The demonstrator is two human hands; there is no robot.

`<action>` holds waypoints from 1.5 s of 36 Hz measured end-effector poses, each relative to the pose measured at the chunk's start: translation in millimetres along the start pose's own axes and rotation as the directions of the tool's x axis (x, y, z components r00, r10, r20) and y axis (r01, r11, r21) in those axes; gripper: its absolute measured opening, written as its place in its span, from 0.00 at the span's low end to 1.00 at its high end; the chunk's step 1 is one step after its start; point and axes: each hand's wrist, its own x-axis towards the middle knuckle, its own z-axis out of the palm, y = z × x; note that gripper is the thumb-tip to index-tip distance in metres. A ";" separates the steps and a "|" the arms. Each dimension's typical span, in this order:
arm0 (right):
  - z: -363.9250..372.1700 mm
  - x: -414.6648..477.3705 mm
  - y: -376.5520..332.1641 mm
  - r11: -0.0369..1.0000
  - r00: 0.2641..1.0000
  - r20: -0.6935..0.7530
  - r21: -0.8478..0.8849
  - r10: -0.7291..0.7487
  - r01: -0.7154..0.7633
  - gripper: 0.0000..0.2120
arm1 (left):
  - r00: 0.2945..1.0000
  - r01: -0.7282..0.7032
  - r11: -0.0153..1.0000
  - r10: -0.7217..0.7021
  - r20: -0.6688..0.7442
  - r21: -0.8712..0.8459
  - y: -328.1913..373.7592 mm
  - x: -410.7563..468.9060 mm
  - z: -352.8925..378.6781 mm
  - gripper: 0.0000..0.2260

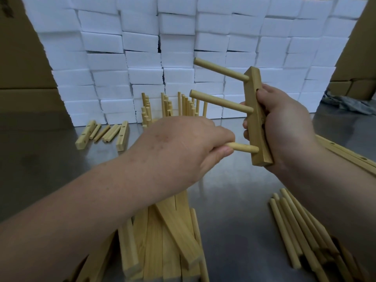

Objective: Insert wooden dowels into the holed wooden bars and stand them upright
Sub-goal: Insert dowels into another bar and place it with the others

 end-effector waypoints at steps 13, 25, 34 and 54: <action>-0.4 -3.0 2.9 0.999 1.000 -0.011 -0.040 -0.011 0.011 0.10 | 1.000 0.027 0.998 -0.026 0.017 -0.063 -2.8 -0.9 4.7 0.23; -2.6 -2.9 8.2 0.992 0.999 -0.027 -0.120 -0.032 0.029 0.12 | 0.982 0.185 0.948 -0.168 0.088 -0.258 -2.6 -2.3 11.2 0.21; -1.7 -0.8 13.0 0.985 0.997 -0.056 -0.165 -0.052 0.042 0.11 | 0.947 0.317 0.898 -0.284 0.149 -0.306 1.2 0.0 6.7 0.13; 0.3 10.1 21.5 0.990 0.994 -0.029 -0.095 0.106 -0.108 0.03 | 0.894 0.372 0.916 -0.397 -0.206 -0.151 -3.5 0.5 -10.9 0.17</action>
